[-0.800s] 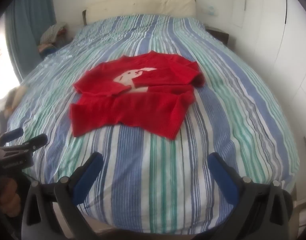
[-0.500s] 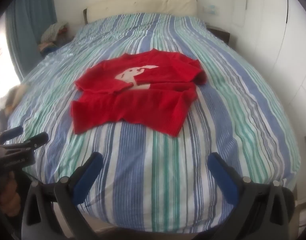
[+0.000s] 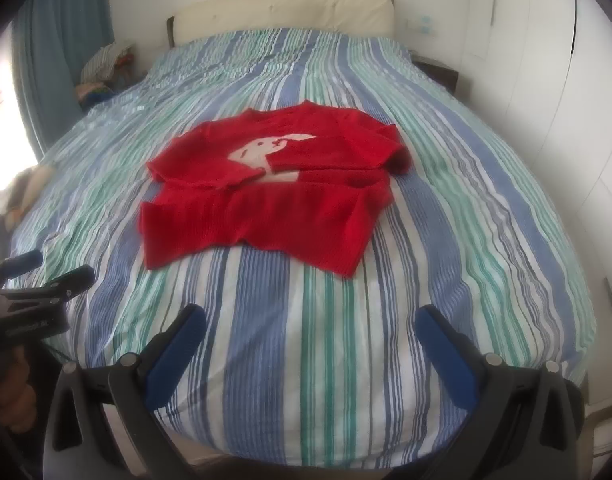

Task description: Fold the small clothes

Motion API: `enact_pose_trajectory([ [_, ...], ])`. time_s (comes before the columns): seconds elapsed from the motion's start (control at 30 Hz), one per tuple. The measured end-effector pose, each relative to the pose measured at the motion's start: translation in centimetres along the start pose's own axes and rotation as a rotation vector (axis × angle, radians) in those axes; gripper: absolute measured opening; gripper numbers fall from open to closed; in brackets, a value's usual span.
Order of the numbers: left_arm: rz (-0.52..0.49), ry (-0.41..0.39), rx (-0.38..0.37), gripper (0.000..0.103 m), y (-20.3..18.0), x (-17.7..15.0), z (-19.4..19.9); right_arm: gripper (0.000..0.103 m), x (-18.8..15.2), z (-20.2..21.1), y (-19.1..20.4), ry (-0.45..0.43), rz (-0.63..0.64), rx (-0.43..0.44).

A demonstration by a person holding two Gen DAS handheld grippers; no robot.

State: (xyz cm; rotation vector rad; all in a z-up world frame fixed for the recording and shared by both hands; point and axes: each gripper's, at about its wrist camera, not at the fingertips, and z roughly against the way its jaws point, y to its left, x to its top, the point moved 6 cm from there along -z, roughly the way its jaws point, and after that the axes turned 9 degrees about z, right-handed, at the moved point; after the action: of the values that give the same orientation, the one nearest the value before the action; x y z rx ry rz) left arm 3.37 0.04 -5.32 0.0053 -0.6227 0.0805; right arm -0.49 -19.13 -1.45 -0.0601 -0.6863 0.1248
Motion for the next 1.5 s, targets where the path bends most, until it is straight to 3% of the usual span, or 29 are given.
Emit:
enact_pose_trajectory([
  [1.5, -0.017, -0.001, 0.011, 0.102, -0.03, -0.13, 0.38, 0.103, 0.03, 0.12, 0.14, 0.002, 0.01, -0.029],
])
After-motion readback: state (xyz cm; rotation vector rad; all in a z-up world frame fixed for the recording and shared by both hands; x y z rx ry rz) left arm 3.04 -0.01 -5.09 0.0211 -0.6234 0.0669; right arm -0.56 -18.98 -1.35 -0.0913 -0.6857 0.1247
